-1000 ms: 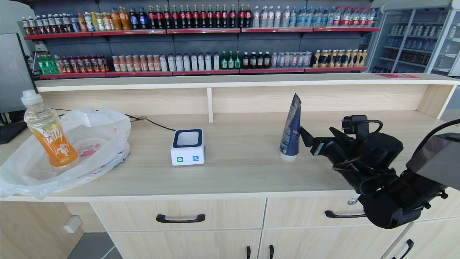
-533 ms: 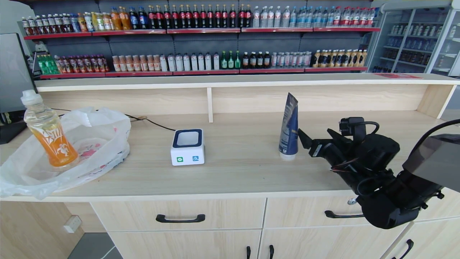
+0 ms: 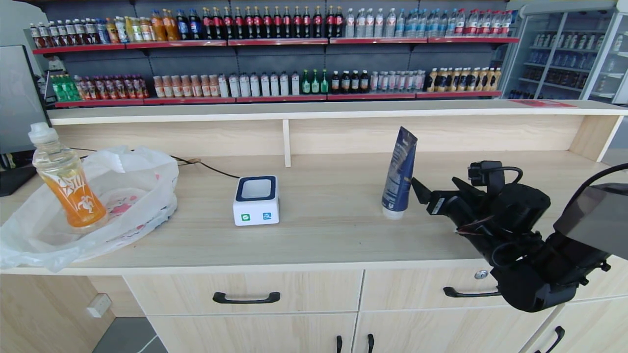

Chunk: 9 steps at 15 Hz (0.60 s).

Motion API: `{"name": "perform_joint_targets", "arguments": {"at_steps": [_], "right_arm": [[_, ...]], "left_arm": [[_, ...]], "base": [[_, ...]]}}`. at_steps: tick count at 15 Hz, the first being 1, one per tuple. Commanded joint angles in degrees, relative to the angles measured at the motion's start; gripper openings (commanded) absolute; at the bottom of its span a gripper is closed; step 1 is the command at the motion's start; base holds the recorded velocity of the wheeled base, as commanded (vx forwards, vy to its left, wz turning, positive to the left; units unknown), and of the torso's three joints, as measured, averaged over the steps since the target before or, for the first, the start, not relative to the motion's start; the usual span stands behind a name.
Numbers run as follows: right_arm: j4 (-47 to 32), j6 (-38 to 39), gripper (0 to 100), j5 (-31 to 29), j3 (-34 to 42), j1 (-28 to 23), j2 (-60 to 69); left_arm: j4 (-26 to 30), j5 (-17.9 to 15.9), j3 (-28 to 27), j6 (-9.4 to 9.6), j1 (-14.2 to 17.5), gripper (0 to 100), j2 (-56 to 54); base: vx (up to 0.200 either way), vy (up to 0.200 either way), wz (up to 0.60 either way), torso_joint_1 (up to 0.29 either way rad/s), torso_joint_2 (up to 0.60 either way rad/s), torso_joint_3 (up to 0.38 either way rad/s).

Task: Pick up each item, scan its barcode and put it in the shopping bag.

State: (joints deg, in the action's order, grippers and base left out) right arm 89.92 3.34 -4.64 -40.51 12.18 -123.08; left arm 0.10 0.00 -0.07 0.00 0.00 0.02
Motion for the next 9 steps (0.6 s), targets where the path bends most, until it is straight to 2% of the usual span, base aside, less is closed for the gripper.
{"name": "perform_joint_targets", "arguments": {"at_steps": [1,9], "right_arm": [[0.08,0.0,100,-0.01,1.22,-0.66,1.52],[0.08,-1.41,100,-0.45,12.65,-1.37,11.89]], "left_arm": [[-0.01,0.0,-0.01,0.0,0.0,100,-0.02],[-0.01,0.0,-0.01,0.0,0.0,100,-0.02]], "base": [[0.0,0.0,0.0,0.0,0.0,0.0],[0.0,0.0,0.0,0.0,0.0,0.0]]}}
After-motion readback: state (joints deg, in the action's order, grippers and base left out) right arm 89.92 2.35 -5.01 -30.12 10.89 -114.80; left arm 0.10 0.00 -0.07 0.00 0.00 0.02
